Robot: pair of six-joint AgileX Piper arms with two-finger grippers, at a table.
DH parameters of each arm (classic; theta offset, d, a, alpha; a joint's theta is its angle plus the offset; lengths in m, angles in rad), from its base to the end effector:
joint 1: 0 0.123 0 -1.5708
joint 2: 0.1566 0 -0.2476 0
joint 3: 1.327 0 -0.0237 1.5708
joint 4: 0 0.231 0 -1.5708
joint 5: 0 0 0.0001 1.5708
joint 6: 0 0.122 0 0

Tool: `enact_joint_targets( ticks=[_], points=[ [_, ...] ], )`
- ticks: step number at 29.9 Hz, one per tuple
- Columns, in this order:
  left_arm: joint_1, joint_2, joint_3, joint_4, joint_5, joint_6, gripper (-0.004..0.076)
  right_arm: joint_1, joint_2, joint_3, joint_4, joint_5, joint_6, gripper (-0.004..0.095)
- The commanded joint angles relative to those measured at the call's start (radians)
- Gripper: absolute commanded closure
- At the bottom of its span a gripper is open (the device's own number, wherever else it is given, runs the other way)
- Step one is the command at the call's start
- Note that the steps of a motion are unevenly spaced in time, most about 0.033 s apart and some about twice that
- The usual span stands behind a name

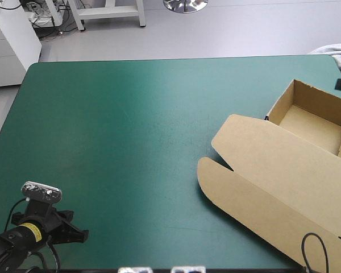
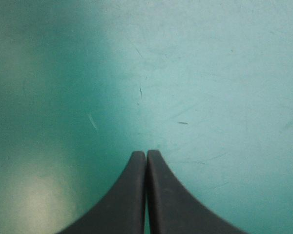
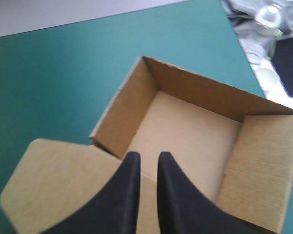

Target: Fold the box

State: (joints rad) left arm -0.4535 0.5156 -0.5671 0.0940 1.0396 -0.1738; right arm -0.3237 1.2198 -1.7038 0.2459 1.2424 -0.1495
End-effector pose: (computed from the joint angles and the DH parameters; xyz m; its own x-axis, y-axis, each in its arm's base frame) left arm 0.1009 -0.0382 0.2374 -0.7472 0.2247 -0.6254 0.2998 0.9539 -0.0154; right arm 0.2244 -0.0456 0.4377 -0.5906 0.1277 -0.7968 0.0968 0.9915 0.0871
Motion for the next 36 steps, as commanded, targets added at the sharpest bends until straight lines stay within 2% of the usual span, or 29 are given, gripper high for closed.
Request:
enact_joint_targets(
  ticks=[1,5,8,13,24,36],
  points=[
    [-0.005,0.007,-0.003,-0.043,-0.055,0.023,0.0734,0.140,-0.124,0.045,0.023,0.011,-0.020,0.0908],
    [-0.005,0.003,0.020,-0.071,-0.057,0.071,0.0734,0.295,-0.255,0.198,0.013,0.011,-0.020,0.0917],
    [-0.005,-0.016,0.029,-0.077,-0.066,0.087,0.0734,0.348,-0.350,0.324,0.007,0.011,-0.020,0.0917],
    [-0.005,-0.062,0.029,-0.077,-0.089,0.089,0.0734,0.354,-0.502,0.564,-0.006,0.004,-0.024,0.0919],
    [-0.005,-0.103,0.029,-0.077,-0.096,0.086,0.0734,0.354,-0.804,1.039,0.001,-0.093,-0.066,0.0921],
    [-0.005,-0.103,0.029,-0.077,-0.095,0.086,0.0734,0.354,-0.992,1.171,-0.003,-0.133,-0.066,0.0921]
  ],
)
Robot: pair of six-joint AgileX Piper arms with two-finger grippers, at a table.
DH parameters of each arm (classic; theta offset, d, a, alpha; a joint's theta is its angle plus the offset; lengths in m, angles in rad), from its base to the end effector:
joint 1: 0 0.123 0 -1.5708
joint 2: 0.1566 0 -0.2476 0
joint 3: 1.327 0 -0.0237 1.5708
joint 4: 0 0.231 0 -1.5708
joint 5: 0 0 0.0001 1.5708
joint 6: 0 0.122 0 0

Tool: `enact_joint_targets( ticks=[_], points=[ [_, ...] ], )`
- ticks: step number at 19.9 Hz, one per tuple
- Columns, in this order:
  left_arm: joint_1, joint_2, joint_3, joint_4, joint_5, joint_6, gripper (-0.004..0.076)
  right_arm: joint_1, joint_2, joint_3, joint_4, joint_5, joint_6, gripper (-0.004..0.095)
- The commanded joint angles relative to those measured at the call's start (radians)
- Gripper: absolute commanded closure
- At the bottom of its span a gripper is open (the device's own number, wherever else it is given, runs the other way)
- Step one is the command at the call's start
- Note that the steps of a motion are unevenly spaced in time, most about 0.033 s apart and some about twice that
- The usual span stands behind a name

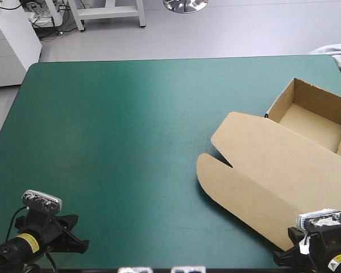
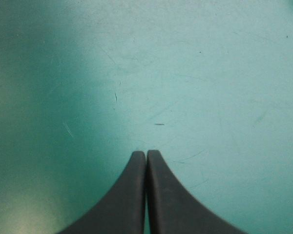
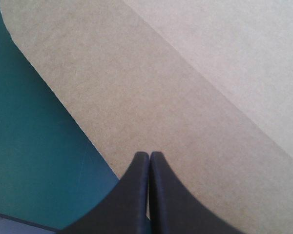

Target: Fold the box

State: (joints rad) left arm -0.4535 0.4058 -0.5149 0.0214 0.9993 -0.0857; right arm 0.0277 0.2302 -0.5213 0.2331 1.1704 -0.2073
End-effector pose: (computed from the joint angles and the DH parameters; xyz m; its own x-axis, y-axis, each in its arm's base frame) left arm 0.0883 -0.0406 0.2355 -0.6765 0.2473 -0.6937 0.3777 0.9251 -0.0385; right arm 0.0604 0.0276 0.2397 -0.6795 -0.1310 -0.7219 -0.2576 0.9639 0.0675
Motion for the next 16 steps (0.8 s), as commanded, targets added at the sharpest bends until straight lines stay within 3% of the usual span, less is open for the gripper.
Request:
enact_joint_targets(
  ticks=[1,16],
  points=[
    [-0.005,0.007,-0.023,-0.004,-0.055,-0.002,0.0734,0.003,-0.008,-0.003,0.009,-0.065,-0.008,0.0921],
    [-0.005,0.007,-0.023,-0.004,-0.055,-0.002,0.0734,0.003,-0.013,0.008,0.009,-0.086,-0.008,0.0921]
  ],
)
